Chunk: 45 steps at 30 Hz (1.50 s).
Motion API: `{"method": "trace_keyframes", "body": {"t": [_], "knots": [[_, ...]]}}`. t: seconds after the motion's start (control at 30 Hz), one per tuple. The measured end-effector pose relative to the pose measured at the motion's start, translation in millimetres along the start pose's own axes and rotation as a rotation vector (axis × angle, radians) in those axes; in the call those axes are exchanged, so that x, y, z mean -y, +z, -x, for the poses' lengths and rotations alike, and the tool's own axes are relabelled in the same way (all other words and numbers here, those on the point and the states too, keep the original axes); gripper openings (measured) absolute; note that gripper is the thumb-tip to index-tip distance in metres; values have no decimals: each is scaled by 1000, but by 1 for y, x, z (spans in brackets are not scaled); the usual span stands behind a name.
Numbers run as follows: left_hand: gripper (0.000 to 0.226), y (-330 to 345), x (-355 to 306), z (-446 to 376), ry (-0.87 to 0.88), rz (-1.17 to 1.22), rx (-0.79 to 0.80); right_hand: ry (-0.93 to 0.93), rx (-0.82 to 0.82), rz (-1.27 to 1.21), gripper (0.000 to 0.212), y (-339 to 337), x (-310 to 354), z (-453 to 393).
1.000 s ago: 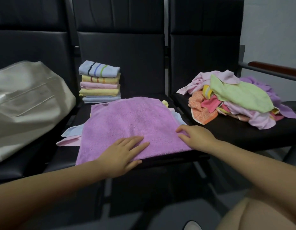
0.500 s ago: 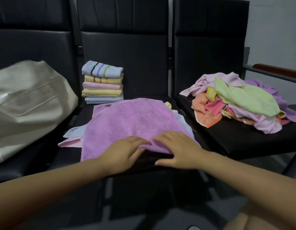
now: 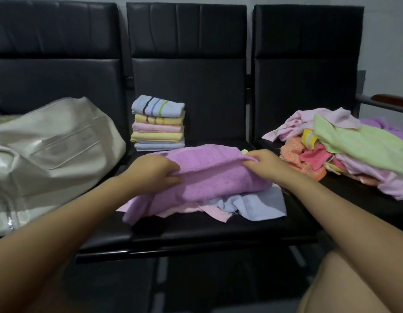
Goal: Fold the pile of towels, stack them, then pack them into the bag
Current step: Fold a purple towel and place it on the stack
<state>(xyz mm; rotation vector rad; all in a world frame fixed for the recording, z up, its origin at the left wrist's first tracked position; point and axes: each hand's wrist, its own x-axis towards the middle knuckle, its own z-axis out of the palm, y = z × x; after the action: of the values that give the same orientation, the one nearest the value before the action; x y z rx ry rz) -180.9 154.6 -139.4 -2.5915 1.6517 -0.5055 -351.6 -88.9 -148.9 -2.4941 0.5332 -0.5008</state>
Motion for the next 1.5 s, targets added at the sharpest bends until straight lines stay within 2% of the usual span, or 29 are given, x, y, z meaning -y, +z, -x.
{"method": "trace_keyframes", "body": {"t": [0.1,0.17,0.3,0.4,0.5,0.6,0.67,0.7,0.77,0.83,0.93,1.1,1.2,1.37,1.5], "knots": [[41,8,29,5,-138,156,80,111,-64,-275,29,-2,-13,-2],[36,14,40,14,-272,454,89,169,-55,-395,22,-4,-16,3],[25,31,40,28,-573,1118,42,199,55,-379,30,0,-17,12],[24,33,26,35,-597,1234,19,208,75,-410,26,3,-16,18],[29,30,9,44,-570,1182,50,227,177,-352,22,4,-16,31],[36,33,-1,56,-422,900,274,234,375,-129,25,6,-16,42],[40,31,-3,60,-368,794,398,240,473,-106,32,4,-17,45],[43,29,-1,61,-351,765,406,233,468,-128,29,3,-19,43],[49,29,10,60,-343,773,376,206,385,-194,14,-1,-21,38],[50,29,24,58,-372,898,302,157,273,-279,13,-3,-25,30],[25,29,40,49,-504,1081,207,146,90,-373,16,-4,-25,12],[23,30,57,2,-658,1033,-48,114,-237,-478,22,8,-13,-29],[27,36,62,-27,-717,1049,-224,155,-368,-390,22,16,-12,-60],[28,53,78,-57,-659,759,-336,255,-427,-268,30,34,-20,-111],[26,89,90,-72,-598,568,-251,341,-337,-105,28,55,-39,-134]]}}
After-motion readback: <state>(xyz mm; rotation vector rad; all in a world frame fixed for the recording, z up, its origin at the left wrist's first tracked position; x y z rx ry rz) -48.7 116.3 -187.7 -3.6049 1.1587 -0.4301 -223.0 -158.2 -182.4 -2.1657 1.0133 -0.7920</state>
